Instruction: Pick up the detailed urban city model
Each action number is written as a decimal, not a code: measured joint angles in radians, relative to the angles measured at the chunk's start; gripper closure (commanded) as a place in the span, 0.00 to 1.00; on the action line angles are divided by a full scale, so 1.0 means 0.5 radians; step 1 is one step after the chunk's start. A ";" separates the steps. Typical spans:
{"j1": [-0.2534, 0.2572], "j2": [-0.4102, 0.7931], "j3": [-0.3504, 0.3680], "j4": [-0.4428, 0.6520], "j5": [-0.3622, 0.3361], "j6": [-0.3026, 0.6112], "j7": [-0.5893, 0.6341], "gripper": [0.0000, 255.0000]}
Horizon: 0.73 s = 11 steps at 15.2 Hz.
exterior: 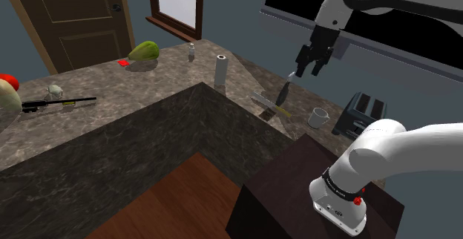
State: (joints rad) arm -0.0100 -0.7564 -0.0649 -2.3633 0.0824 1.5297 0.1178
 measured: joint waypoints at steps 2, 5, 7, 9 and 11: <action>-0.004 0.008 -0.004 -0.028 -0.006 0.035 -0.007 0.00; -0.027 0.073 -0.038 -0.133 -0.044 0.209 -0.050 0.00; -0.045 0.145 -0.068 -0.183 -0.073 0.336 -0.086 0.00; -0.064 0.242 -0.104 -0.226 -0.101 0.478 -0.127 0.00; -0.075 0.316 -0.121 -0.289 -0.118 0.623 -0.144 0.00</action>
State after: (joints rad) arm -0.0473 -0.5984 -0.1255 -2.5079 0.0236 1.8414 0.0456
